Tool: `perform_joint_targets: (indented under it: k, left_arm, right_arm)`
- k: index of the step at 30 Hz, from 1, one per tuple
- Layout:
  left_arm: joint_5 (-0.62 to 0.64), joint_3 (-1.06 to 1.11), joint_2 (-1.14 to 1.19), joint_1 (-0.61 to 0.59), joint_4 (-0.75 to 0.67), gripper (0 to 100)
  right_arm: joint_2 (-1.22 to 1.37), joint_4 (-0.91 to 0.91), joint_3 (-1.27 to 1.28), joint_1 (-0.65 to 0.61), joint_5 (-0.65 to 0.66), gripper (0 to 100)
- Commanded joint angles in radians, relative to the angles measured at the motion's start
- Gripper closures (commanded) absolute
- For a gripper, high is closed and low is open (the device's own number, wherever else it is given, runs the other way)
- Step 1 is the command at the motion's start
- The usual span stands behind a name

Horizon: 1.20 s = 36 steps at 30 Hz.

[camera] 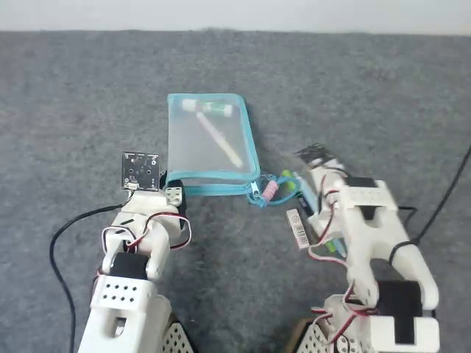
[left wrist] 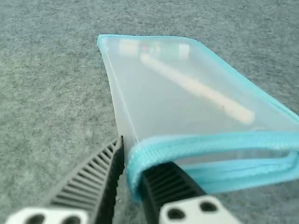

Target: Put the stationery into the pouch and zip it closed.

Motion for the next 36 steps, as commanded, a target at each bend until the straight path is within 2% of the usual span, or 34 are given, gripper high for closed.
perform_joint_targets:
  k: [1,6,13,17,24,31,36]
  left_arm:
    - [-0.009,-0.021,-0.021,0.009,-0.034,99]
    - [-0.009,-0.021,-0.021,0.009,-0.035,99]
    - [-0.009,-0.021,-0.021,0.009,-0.035,99]
    - [-0.009,-0.021,-0.021,0.009,-0.035,99]
    - [-0.009,-0.021,-0.021,0.009,-0.035,99]
    - [-0.009,-0.021,-0.021,0.006,-0.032,99]
    - [-0.009,-0.019,-0.021,0.002,-0.031,99]
  right_arm:
    - [0.002,0.002,-0.071,0.125,-0.031,99.1]
    - [0.002,0.038,-0.147,0.228,-0.055,99.1]
    - [-0.079,0.188,-0.258,0.197,-0.060,99.1]
    - [-0.225,0.314,-0.310,0.133,-0.058,99.1]
    - [-0.526,0.483,-0.321,-0.059,-0.058,99.1]
    - [-0.616,0.470,-0.315,-0.073,-0.066,99.1]
    - [-0.479,0.302,-0.292,-0.007,-0.110,99.1]
